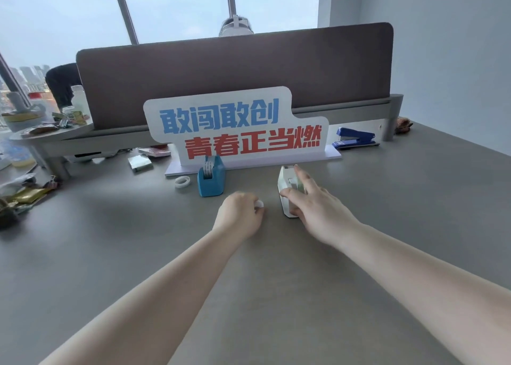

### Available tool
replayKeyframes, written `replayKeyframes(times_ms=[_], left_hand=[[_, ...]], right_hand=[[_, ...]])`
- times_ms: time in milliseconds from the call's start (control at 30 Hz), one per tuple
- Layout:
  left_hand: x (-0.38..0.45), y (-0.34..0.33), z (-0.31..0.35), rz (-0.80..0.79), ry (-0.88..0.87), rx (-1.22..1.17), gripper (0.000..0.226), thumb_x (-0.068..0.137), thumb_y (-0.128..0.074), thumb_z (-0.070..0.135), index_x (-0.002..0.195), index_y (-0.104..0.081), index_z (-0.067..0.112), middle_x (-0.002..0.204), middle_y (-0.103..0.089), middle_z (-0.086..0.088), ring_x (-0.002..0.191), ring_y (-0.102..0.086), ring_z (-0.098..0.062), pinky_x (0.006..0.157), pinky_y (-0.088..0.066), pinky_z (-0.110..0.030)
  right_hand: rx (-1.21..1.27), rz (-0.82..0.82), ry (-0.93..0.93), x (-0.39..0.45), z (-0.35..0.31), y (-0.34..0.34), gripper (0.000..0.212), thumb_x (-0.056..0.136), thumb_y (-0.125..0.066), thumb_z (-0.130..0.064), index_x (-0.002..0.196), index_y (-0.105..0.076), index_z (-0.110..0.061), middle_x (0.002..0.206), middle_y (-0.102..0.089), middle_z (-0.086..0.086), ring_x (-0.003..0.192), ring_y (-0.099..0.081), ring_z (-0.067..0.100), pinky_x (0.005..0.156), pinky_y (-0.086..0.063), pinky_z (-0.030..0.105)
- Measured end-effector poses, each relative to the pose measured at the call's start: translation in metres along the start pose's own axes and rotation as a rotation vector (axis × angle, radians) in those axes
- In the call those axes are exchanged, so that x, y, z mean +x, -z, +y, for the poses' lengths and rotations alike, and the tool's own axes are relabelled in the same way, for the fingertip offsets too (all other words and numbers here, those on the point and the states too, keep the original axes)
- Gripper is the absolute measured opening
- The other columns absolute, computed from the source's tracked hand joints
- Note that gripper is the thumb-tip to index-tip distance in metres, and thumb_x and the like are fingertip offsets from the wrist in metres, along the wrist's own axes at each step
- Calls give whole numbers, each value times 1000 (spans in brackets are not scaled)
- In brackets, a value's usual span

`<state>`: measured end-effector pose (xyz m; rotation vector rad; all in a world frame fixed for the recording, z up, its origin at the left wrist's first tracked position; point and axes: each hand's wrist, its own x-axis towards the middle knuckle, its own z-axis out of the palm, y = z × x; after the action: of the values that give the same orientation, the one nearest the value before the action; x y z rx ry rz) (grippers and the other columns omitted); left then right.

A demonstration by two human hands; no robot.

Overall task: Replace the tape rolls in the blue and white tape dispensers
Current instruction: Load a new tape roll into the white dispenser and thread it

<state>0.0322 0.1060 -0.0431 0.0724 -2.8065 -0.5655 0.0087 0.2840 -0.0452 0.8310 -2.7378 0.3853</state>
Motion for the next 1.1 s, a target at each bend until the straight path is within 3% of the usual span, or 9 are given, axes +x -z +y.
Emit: replayKeyframes(times_ms=[200,567,700,867,1100], left_hand=[[39,-16,-1,64,46,-2,22,92,-49,23,98,-64,8,109,-61,-12,96,-58,-29,76,-45,-33],[86,-22,-15,81,112,20,22,94,-48,23,95,-63,7,104,-64,-11,84,-56,-21,75,-47,-31],[92,-25,-17,101,102,22,23,94,-48,24,98,-63,8,106,-63,-10,89,-57,-22,75,-44,-30],[96,-27,-20,106,103,27,22,94,-47,25,94,-62,9,104,-62,-10,81,-47,-17,71,-41,-29],[93,-27,-20,124,96,22,21,93,-49,24,100,-62,10,106,-63,-9,88,-55,-20,73,-43,-29]], right_hand=[[-6,-7,-13,32,11,-8,48,90,-43,-1,131,-37,-27,159,3,6,123,-42,40,94,-45,49],[-5,7,-16,76,25,-22,46,91,-46,-2,129,-38,-28,159,0,6,125,-42,40,95,-46,51],[2,8,-3,86,29,-26,47,90,-46,-2,128,-37,-29,159,1,4,124,-43,40,94,-45,50],[-2,0,28,92,36,-28,46,90,-47,-4,128,-37,-29,160,2,3,123,-45,39,94,-46,48],[-20,7,31,91,35,-29,49,91,-49,-6,132,-36,-29,160,3,3,126,-44,37,93,-48,46]])
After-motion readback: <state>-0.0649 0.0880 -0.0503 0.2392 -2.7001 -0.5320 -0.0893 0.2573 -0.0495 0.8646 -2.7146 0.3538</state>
